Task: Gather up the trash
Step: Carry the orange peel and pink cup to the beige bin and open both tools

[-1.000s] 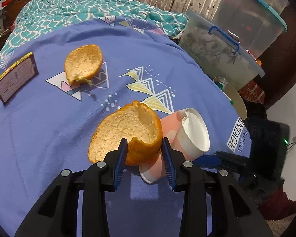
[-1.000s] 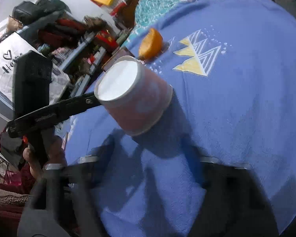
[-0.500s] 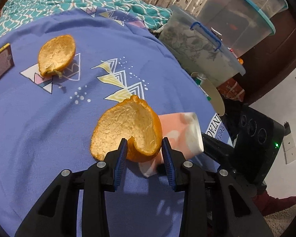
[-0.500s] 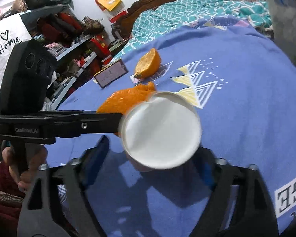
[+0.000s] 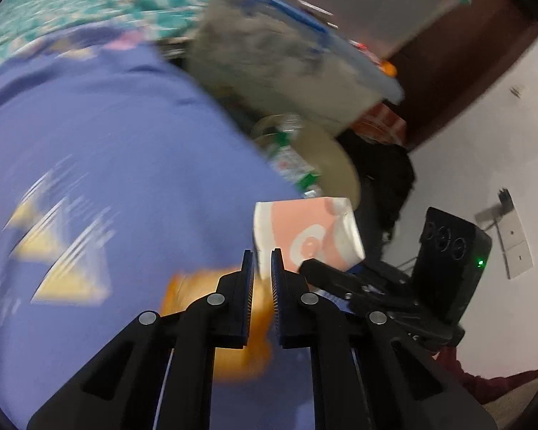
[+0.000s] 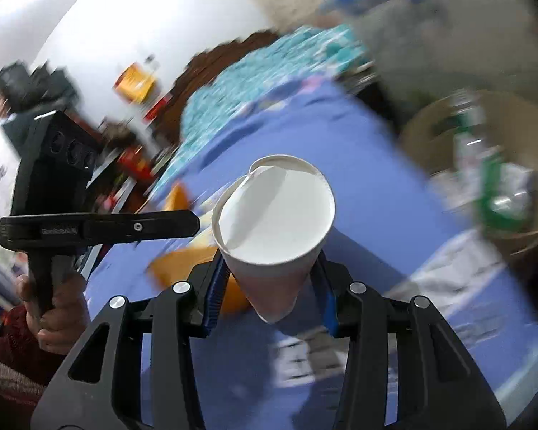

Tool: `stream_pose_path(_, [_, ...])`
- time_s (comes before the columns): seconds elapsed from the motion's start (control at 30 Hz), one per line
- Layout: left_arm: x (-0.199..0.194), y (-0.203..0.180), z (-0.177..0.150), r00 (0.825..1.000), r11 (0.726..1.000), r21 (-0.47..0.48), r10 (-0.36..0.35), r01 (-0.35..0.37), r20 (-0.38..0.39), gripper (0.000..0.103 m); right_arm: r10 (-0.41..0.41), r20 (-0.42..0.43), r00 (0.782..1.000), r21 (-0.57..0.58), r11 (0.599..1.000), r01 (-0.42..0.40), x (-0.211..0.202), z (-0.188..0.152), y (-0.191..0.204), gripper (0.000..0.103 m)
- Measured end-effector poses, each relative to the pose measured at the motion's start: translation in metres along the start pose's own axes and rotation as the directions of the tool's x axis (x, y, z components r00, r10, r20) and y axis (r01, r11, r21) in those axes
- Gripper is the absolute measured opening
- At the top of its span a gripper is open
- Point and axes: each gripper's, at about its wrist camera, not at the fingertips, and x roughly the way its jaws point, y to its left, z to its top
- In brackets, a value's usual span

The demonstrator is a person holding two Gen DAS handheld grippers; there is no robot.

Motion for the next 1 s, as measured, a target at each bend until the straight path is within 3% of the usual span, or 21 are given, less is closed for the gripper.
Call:
stream_pose_path(0.13, [0.049,-0.035,0.041,0.999,0.997,0.071,0.007,-0.004,-0.044,0.008,-0.093,0.048,0.995,0.058,0.994,0.09,-0.019,0.02,-0.042,0.046])
stream_pose_path(0.2, [0.059,-0.044,0.05,0.998,0.997,0.079,0.017,-0.013,-0.056,0.009,-0.097,0.065,0.993,0.074,0.993,0.092,-0.028,0.023,-0.054,0.046])
stream_pose_path(0.27, [0.057,-0.05,0.053,0.999,0.995,0.094,0.017,-0.012,-0.051,0.017,-0.092,0.08,0.993,0.072,0.994,0.086,-0.034,0.023,-0.06,0.046])
stream_pose_path(0.33, [0.043,-0.053,0.047,0.996,0.985,0.147,0.09,-0.088,-0.005,0.046,-0.076,0.081,0.994,0.089,0.994,0.068,-0.035,0.021,-0.066,0.046])
stream_pose_path(0.4, [0.027,-0.046,0.038,0.989,0.974,0.174,0.144,-0.146,0.025,0.058,-0.043,0.081,0.996,0.107,0.994,0.035,-0.036,0.018,-0.071,0.046])
stream_pose_path(0.47, [0.009,-0.03,0.026,0.981,0.966,0.172,0.192,-0.194,0.03,0.058,-0.012,0.08,0.997,0.107,0.994,0.003,-0.035,0.017,-0.071,0.046])
stream_pose_path(0.57, [-0.023,0.012,0.005,0.966,0.962,0.079,0.26,-0.26,0.015,0.061,0.042,0.074,0.996,0.105,0.993,-0.049,-0.031,0.02,-0.067,0.046])
stream_pose_path(0.67, [-0.049,0.044,-0.012,0.961,0.96,-0.045,0.277,-0.276,0.019,0.067,0.077,0.063,0.995,0.093,0.992,-0.083,-0.025,0.02,-0.058,0.046])
stream_pose_path(0.83, [-0.057,0.069,-0.044,0.977,0.962,-0.177,0.211,-0.207,0.008,0.067,0.134,0.031,0.99,0.076,0.988,-0.136,-0.011,0.019,-0.044,0.046])
stream_pose_path(1.0, [-0.038,0.066,-0.063,0.989,0.973,-0.179,0.146,-0.147,-0.019,0.067,0.156,0.012,0.988,0.066,0.986,-0.156,-0.005,0.017,-0.037,0.046])
